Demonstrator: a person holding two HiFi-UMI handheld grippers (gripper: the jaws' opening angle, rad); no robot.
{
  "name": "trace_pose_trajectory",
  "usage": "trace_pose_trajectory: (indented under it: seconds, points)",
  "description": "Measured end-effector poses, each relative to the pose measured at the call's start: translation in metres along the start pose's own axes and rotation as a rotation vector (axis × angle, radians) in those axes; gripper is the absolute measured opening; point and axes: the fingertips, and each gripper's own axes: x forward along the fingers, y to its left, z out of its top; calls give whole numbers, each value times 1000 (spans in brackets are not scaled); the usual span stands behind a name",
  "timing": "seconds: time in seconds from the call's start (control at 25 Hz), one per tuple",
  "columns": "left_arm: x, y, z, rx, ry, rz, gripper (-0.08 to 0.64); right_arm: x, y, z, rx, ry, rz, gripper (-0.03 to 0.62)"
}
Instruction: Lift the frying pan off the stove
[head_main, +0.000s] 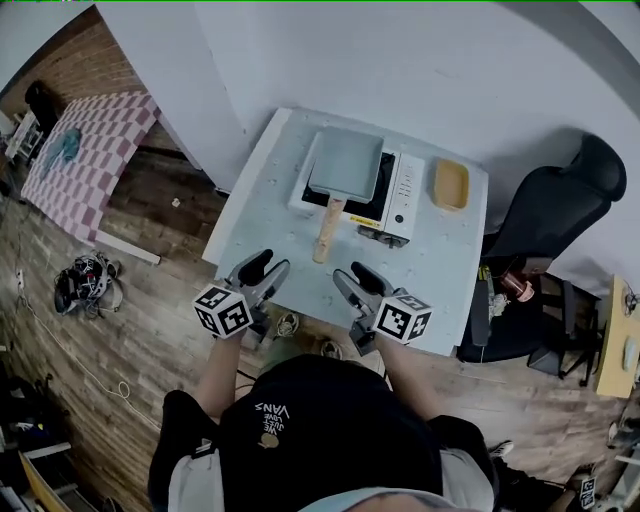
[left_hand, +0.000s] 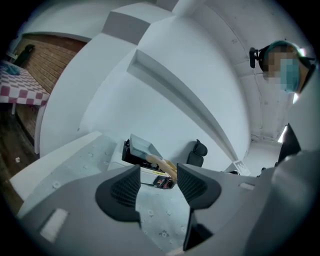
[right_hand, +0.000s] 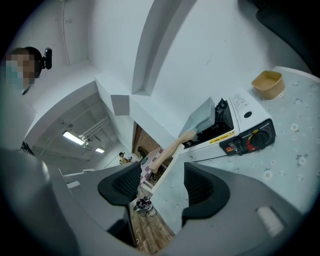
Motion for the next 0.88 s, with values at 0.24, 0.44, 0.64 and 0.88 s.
trace_pose_trajectory:
  seconds: [0.24, 0.44, 0.64, 0.88]
  points:
    - [39, 12, 3, -37, 125, -158, 207, 17, 1, 9, 60, -75, -53, 268]
    - [68, 20, 7, -56, 202, -275, 207, 29, -4, 13, 121, -137, -101, 268]
    - [89, 26, 7, -125, 278, -362, 206, 36, -4, 12, 162, -183, -148, 268]
    - [111, 25, -4, -300, 426, -469, 207, 43, -1, 16, 192, -238, -189, 268]
